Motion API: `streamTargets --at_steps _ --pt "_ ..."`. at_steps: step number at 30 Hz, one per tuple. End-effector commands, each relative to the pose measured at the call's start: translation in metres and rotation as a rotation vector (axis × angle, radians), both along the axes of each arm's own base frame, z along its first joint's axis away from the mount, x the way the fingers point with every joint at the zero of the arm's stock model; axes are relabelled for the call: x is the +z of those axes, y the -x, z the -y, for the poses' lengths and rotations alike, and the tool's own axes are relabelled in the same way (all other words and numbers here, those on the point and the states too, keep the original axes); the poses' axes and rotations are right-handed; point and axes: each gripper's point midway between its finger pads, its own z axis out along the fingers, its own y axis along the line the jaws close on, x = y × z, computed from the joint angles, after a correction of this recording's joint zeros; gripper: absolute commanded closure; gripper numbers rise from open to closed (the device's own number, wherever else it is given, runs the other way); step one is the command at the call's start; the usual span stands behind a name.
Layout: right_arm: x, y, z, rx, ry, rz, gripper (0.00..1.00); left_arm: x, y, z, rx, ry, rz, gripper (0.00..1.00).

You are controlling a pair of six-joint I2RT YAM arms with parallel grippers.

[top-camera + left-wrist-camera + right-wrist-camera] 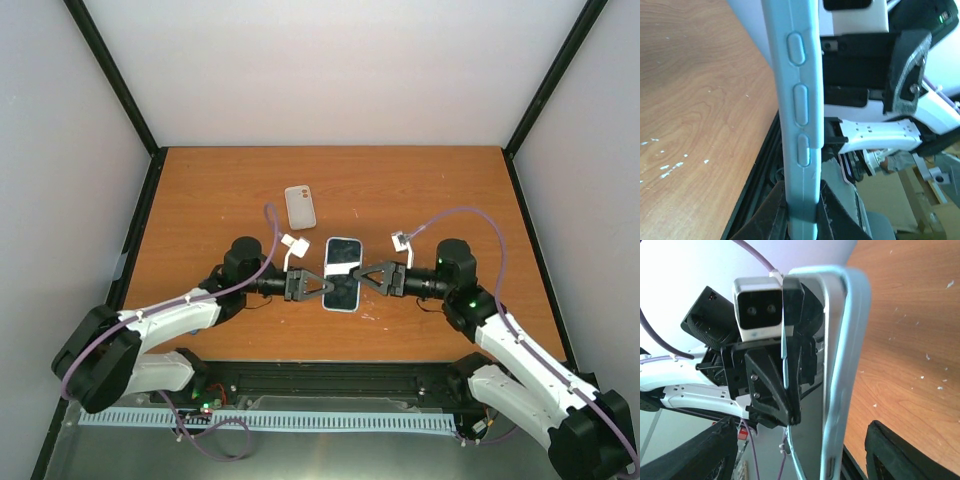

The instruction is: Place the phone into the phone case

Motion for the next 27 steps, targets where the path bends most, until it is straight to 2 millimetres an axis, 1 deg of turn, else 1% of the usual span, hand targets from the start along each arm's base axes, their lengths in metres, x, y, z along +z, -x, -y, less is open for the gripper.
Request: streamTargets --at_steps 1,6,10,16,18,20,22,24,27 --pt "0.011 -0.006 -0.001 0.001 0.043 0.069 0.31 0.024 0.02 -0.004 -0.115 0.063 0.136 1.0" --pt "0.024 -0.012 -0.003 0.003 0.054 0.103 0.31 0.029 0.034 -0.008 -0.171 0.079 0.159 1.0" --pt "0.032 -0.015 -0.005 0.009 0.045 0.114 0.38 0.028 0.038 -0.009 -0.191 0.07 0.162 1.0" --pt "0.037 -0.018 -0.008 0.011 0.033 0.115 0.56 0.022 0.038 -0.009 -0.199 0.048 0.148 1.0" --pt "0.038 -0.019 -0.007 0.007 0.033 0.118 0.67 0.018 0.034 -0.008 -0.181 0.024 0.137 1.0" --pt "0.037 -0.02 -0.006 -0.006 0.04 0.12 0.78 0.01 0.024 -0.007 -0.133 -0.03 0.118 1.0" --pt "0.034 -0.024 -0.002 -0.044 0.065 0.118 0.88 -0.001 0.014 -0.007 -0.081 -0.092 0.098 1.0" --pt "0.034 -0.026 0.0 -0.066 0.075 0.131 0.96 -0.007 0.011 -0.007 -0.072 -0.113 0.079 1.0" --pt "0.034 -0.024 0.001 -0.062 0.073 0.141 0.97 -0.011 0.01 -0.006 -0.071 -0.123 0.051 1.0"
